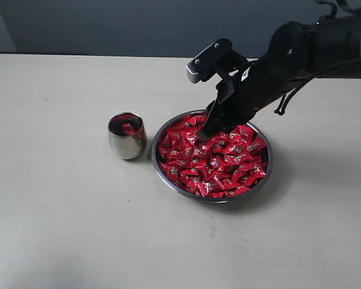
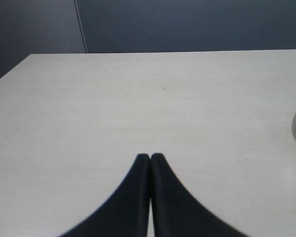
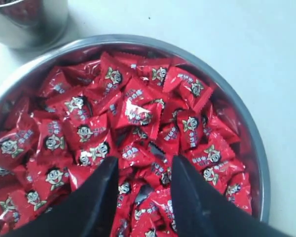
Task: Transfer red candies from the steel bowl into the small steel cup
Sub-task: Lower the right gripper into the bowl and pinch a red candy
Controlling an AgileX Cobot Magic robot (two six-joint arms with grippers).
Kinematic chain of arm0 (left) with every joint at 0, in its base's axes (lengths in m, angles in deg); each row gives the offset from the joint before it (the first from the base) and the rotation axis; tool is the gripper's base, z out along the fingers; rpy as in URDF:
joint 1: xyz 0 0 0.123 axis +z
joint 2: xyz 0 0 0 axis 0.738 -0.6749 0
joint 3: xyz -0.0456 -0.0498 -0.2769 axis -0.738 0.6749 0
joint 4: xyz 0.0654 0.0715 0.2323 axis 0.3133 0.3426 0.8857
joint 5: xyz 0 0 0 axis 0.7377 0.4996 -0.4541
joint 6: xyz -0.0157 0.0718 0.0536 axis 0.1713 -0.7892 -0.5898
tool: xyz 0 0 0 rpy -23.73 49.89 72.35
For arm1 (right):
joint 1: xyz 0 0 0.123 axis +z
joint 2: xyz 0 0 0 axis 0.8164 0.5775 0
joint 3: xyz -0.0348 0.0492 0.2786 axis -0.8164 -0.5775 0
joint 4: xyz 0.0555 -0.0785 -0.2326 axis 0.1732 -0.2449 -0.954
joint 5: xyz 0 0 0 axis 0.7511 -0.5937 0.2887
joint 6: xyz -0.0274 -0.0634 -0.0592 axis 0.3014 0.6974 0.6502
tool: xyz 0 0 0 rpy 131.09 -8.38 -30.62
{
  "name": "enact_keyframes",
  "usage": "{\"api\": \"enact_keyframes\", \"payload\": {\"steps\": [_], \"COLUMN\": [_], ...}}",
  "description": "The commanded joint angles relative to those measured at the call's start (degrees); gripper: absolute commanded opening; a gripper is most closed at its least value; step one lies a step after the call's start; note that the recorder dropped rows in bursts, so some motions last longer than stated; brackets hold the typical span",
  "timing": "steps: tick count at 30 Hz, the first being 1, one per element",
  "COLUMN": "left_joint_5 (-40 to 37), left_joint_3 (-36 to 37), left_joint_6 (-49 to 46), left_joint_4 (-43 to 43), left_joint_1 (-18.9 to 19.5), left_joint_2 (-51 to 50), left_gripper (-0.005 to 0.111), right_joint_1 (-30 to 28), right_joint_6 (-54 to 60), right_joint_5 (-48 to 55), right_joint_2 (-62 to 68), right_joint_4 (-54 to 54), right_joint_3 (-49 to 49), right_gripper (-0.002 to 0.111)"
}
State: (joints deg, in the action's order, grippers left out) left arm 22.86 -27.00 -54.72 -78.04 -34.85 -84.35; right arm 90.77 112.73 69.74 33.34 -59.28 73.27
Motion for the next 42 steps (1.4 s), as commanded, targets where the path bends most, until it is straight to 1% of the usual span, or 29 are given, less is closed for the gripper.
{"api": "enact_keyframes", "payload": {"steps": [1,7,10,14,17,27,42], "left_joint_5": [0.58,0.58,0.58,0.58,0.58,0.58,0.58], "left_joint_3": [0.26,0.26,0.26,0.26,0.26,0.26,0.26], "left_joint_6": [0.08,0.08,0.08,0.08,0.08,0.08,0.08], "left_joint_4": [-0.35,-0.35,-0.35,-0.35,-0.35,-0.35,-0.35], "left_joint_1": [-0.27,-0.27,-0.27,-0.27,-0.27,-0.27,-0.27], "left_joint_2": [0.27,0.27,0.27,0.27,0.27,0.27,0.27], "left_gripper": [0.000,0.000,0.000,0.000,0.000,0.000,0.000], "right_joint_1": [1.09,3.44,4.98,6.27,6.38,6.38,6.38], "right_joint_6": [0.47,0.71,0.87,0.75,-0.92,-1.07,-1.44], "right_joint_5": [4.24,8.61,8.98,7.77,6.86,3.64,3.53], "right_joint_2": [4.35,7.92,8.72,9.56,10.19,10.19,13.19], "right_joint_4": [-3.46,-9.60,-13.76,-15.73,-16.07,-16.07,-15.59], "right_joint_3": [4.20,6.64,6.64,6.64,6.64,6.64,6.64], "right_gripper": [0.036,0.036,0.036,0.035,0.032,0.032,0.032]}}
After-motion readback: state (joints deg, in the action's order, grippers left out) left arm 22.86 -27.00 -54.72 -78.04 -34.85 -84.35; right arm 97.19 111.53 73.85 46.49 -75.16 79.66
